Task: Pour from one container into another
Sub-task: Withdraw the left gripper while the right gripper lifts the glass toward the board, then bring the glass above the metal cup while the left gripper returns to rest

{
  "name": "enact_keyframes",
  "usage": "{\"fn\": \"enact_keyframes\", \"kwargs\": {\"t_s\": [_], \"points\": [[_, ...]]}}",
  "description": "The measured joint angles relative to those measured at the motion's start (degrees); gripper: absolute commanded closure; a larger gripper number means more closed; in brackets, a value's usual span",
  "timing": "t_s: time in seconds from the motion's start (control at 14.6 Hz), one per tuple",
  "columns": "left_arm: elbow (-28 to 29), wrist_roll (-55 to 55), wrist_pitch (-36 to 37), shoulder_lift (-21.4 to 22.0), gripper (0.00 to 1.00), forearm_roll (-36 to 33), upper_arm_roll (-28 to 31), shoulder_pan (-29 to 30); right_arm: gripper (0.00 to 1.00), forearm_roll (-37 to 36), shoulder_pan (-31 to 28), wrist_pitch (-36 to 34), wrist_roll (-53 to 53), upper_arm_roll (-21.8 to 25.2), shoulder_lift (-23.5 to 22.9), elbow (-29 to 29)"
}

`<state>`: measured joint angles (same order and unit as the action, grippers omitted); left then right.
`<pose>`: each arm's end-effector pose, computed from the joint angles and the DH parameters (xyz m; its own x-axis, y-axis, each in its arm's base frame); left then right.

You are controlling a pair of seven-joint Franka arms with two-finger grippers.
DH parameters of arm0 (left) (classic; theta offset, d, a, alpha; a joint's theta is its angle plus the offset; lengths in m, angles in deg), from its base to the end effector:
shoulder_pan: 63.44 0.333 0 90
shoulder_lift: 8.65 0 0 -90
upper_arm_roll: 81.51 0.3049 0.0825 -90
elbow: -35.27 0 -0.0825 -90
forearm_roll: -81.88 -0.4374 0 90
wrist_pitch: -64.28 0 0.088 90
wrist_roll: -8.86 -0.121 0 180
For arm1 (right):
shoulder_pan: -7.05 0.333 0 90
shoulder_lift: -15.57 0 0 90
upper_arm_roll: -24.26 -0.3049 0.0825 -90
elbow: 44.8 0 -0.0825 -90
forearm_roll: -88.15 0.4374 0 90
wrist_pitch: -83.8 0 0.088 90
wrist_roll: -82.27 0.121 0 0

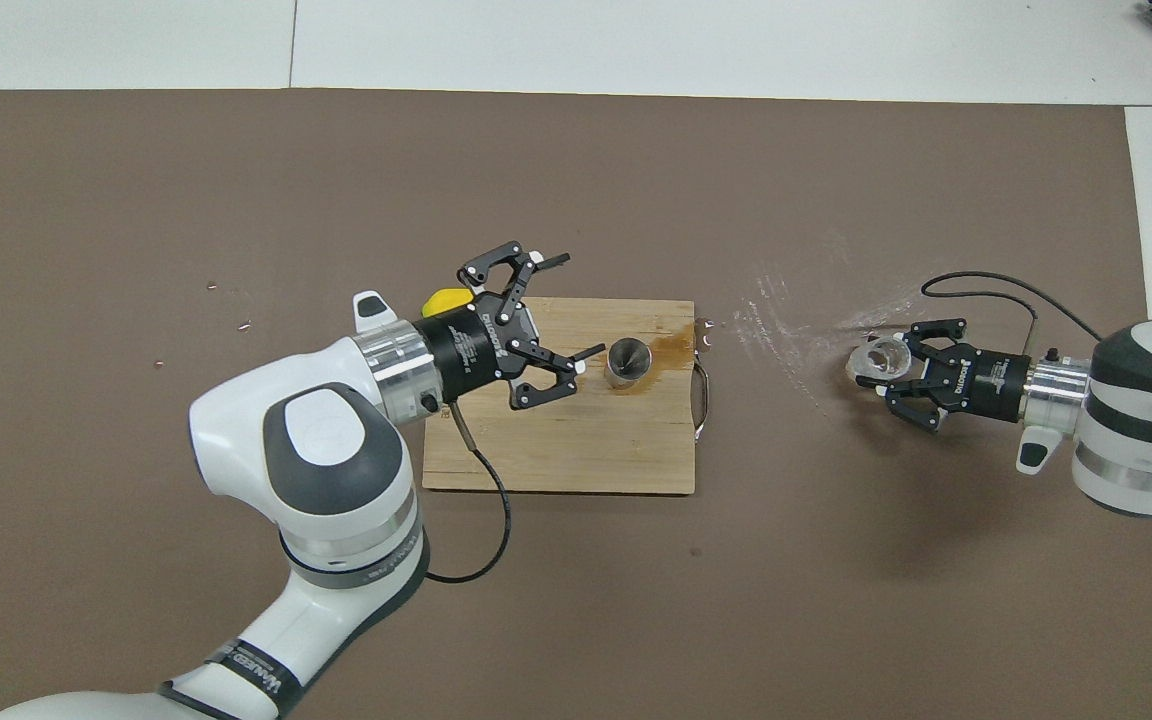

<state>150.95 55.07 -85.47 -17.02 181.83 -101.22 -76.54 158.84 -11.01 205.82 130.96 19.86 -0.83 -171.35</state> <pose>0.5616 -0.3399 0.3654 0.0922 0.4405 -0.8930 0.9249 0.2944 0.2407 0.5606 -0.0804 0.1825 -0.2658 -0.5125 -0.8165 -0.9201 0.3877 0.0562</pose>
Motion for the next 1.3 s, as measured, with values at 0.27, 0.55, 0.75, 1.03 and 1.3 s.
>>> {"fn": "enact_keyframes", "kwargs": {"t_s": [0.27, 0.55, 0.75, 1.03, 1.3], "points": [[-1.22, 0.33, 2.28, 1.68, 0.00, -21.56, 0.41, 8.27, 1.00, -0.02, 7.03, 3.92, 8.82, -0.27, 4.71, 0.42], [-5.53, 0.48, 7.95, 2.41, 0.00, -46.22, 0.47, 15.16, 1.00, -0.09, 16.04, 9.20, 15.23, -0.43, 7.94, 0.44], [-8.90, 0.41, 9.67, 2.47, 0.00, -61.00, 0.52, 17.72, 1.00, -0.13, 21.21, 12.45, 19.08, -0.47, 8.85, 0.82], [-12.29, 0.51, 14.60, 3.65, 0.00, -84.23, 0.75, 19.28, 1.00, -0.13, 25.25, 15.99, 21.79, -0.46, 8.92, 1.70], [-14.37, -7.94, 27.18, 6.59, 0.00, -94.45, 1.40, 21.60, 1.00, -0.13, 28.69, 19.30, 21.95, -0.45, 8.92, 1.80]]}}
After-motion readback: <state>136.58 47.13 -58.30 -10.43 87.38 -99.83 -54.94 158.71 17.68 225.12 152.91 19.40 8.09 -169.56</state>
